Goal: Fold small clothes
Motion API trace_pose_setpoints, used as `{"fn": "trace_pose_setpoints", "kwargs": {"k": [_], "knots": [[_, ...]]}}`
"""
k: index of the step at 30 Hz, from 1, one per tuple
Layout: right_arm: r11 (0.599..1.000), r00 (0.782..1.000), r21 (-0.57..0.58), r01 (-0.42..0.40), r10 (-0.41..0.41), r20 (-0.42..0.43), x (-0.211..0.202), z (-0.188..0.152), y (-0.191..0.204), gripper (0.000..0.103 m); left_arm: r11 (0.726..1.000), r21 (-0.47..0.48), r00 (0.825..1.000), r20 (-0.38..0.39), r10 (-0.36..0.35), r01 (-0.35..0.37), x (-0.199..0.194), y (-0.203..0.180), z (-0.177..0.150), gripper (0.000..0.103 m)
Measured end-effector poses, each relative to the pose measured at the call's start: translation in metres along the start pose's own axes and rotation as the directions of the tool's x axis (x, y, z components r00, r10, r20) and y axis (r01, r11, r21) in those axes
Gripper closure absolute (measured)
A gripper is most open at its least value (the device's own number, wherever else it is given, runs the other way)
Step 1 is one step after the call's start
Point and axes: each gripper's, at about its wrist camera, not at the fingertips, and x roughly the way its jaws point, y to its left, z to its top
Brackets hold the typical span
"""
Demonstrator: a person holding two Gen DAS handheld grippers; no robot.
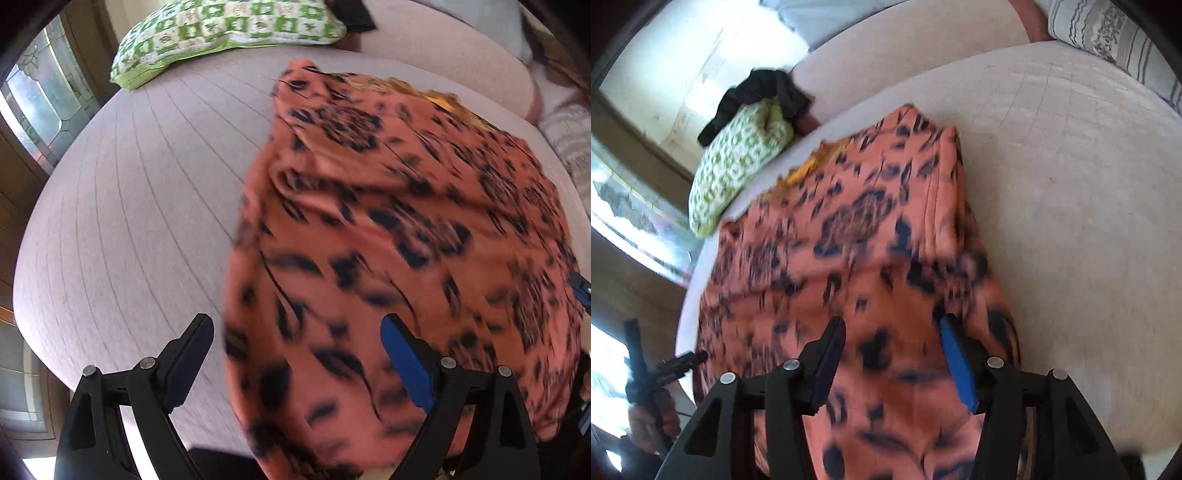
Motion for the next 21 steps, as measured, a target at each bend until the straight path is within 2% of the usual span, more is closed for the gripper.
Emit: {"fn": "trace_pose_setpoints", "kwargs": {"k": [3,5,7,10,13,15,17,19,21], "knots": [[0.999,0.999,-0.016,0.035,-0.036,-0.033,-0.007,-0.019,0.004,0.045,0.999,0.052,1.000,0.018,-0.004,0.003,-0.007,-0.016,-0.022,0.010],[0.997,0.995,-0.046,0.069,-0.072,-0.071,-0.009,-0.026,0.008,0.045,0.998,0.064,1.000,0.009,0.016,-0.017,0.004,-0.013,-0.019,0.010],[0.994,0.989,-0.061,0.090,-0.097,-0.108,-0.009,-0.029,0.010,0.044,0.998,0.044,0.999,-0.003,0.033,-0.033,0.010,-0.014,-0.025,0.004],[0.993,0.978,-0.047,0.109,-0.116,-0.173,-0.010,-0.032,0.010,0.041,1.000,-0.022,0.999,-0.037,-0.003,0.002,0.012,-0.004,-0.029,0.002],[0.988,0.961,-0.070,0.136,-0.148,-0.232,-0.008,-0.033,0.016,0.035,1.000,-0.012,0.998,-0.055,0.002,-0.002,0.009,0.000,-0.033,0.002],[0.980,0.952,-0.110,0.164,-0.186,-0.241,-0.008,-0.031,0.028,0.035,1.000,-0.003,0.999,-0.030,0.014,-0.014,0.002,0.006,-0.032,0.002],[0.985,0.967,-0.115,0.128,-0.149,-0.206,-0.013,-0.027,0.041,0.037,1.000,-0.008,1.000,0.008,0.009,-0.008,-0.014,-0.002,-0.030,0.002],[0.996,0.989,-0.086,0.033,-0.045,-0.144,-0.018,-0.017,0.060,0.040,1.000,-0.025,0.999,0.042,-0.013,0.014,-0.022,-0.005,-0.022,0.002],[0.995,0.990,-0.103,0.001,-0.016,-0.138,-0.008,-0.011,0.079,0.064,0.999,-0.027,0.998,0.067,-0.019,0.021,-0.023,-0.012,-0.014,0.002]]}}
